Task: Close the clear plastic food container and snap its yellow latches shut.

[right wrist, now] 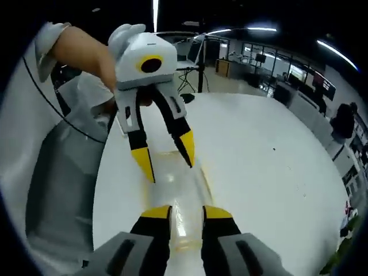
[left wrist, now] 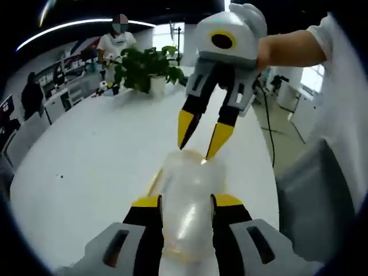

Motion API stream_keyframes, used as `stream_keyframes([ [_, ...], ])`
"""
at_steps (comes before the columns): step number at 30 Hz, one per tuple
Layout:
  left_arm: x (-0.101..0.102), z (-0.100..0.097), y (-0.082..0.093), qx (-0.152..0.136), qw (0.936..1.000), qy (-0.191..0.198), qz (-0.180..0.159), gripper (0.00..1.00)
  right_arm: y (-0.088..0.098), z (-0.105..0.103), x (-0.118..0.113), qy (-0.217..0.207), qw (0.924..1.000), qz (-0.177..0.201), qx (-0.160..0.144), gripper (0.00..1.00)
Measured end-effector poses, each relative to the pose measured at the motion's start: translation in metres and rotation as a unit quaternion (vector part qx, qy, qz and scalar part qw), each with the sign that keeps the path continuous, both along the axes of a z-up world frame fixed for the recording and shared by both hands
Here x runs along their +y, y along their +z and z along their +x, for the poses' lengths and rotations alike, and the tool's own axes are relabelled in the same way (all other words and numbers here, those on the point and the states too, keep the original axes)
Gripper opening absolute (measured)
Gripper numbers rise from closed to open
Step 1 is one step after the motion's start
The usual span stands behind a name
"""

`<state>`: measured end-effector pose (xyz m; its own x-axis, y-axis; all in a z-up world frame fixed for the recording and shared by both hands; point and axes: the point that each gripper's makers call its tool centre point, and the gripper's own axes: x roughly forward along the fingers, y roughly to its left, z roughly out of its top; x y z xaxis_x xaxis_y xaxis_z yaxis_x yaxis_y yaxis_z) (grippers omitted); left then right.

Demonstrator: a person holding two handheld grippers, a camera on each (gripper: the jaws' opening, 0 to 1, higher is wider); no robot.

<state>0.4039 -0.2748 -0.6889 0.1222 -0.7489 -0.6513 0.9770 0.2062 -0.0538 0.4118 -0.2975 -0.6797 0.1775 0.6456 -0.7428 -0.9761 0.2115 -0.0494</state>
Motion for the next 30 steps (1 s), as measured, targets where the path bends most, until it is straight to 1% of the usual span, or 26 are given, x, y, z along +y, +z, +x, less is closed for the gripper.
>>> stream_keyframes([
  [1,-0.001,-0.001,-0.001,-0.001,1.0,-0.004,0.001,0.18,-0.003,0.002,0.004,0.005,1.0,-0.003,-0.002,0.12],
  [2,-0.004,-0.003,-0.006,-0.004,0.9999,-0.014,0.008,0.16,-0.005,0.002,0.007,0.006,1.0,-0.004,0.001,0.1],
  [3,-0.007,-0.004,-0.01,-0.006,0.9998,-0.016,0.011,0.17,-0.008,0.001,0.011,0.009,0.9999,-0.007,0.011,0.1],
  [5,-0.011,-0.006,-0.012,-0.01,0.9996,-0.022,0.014,0.2,-0.01,0.001,0.016,0.015,0.9998,-0.01,0.009,0.12],
  [7,-0.013,-0.011,-0.013,-0.009,0.9993,-0.034,0.015,0.17,-0.013,0.003,0.02,0.028,0.9995,-0.016,0.0,0.08],
  [10,-0.012,-0.015,-0.018,-0.012,0.9986,-0.044,0.025,0.16,-0.02,0.003,0.026,0.036,0.9991,-0.022,0.007,0.06],
  [12,-0.009,-0.016,-0.022,-0.007,0.9986,-0.042,0.031,0.15,-0.027,0.003,0.028,0.044,0.9985,-0.029,0.008,0.05],
  [15,-0.007,-0.019,-0.025,-0.008,0.9984,-0.043,0.036,0.18,-0.033,0.005,0.029,0.048,0.998,-0.04,0.008,0.05],
  [17,-0.008,-0.023,-0.026,-0.01,0.9982,-0.046,0.036,0.22,-0.034,0.006,0.032,0.049,0.998,-0.037,0.012,0.06],
  [19,-0.008,-0.023,-0.026,-0.015,0.9982,-0.044,0.038,0.26,-0.035,0.011,0.033,0.045,0.9982,-0.038,0.009,0.08],
  [23,-0.008,-0.021,-0.031,-0.032,0.9975,-0.043,0.047,0.27,-0.038,0.025,0.03,0.032,0.9984,-0.046,0.007,0.12],
  [26,-0.009,-0.019,-0.03,-0.037,0.9974,-0.042,0.045,0.29,-0.039,0.032,0.028,0.018,0.9986,-0.048,0.015,0.25],
  [27,-0.009,-0.019,-0.03,-0.039,0.9972,-0.041,0.047,0.28,-0.04,0.033,0.028,0.016,0.9984,-0.049,0.022,0.29],
  [28,-0.009,-0.02,-0.03,-0.039,0.9972,-0.043,0.048,0.27,-0.042,0.031,0.027,0.018,0.9979,-0.05,0.036,0.29],
  [29,-0.009,-0.021,-0.03,-0.04,0.9971,-0.044,0.049,0.26,-0.042,0.031,0.028,0.026,0.9978,-0.046,0.04,0.3],
  [30,-0.009,-0.022,-0.03,-0.041,0.9968,-0.046,0.051,0.25,-0.043,0.03,0.028,0.036,0.9972,-0.043,0.05,0.32],
])
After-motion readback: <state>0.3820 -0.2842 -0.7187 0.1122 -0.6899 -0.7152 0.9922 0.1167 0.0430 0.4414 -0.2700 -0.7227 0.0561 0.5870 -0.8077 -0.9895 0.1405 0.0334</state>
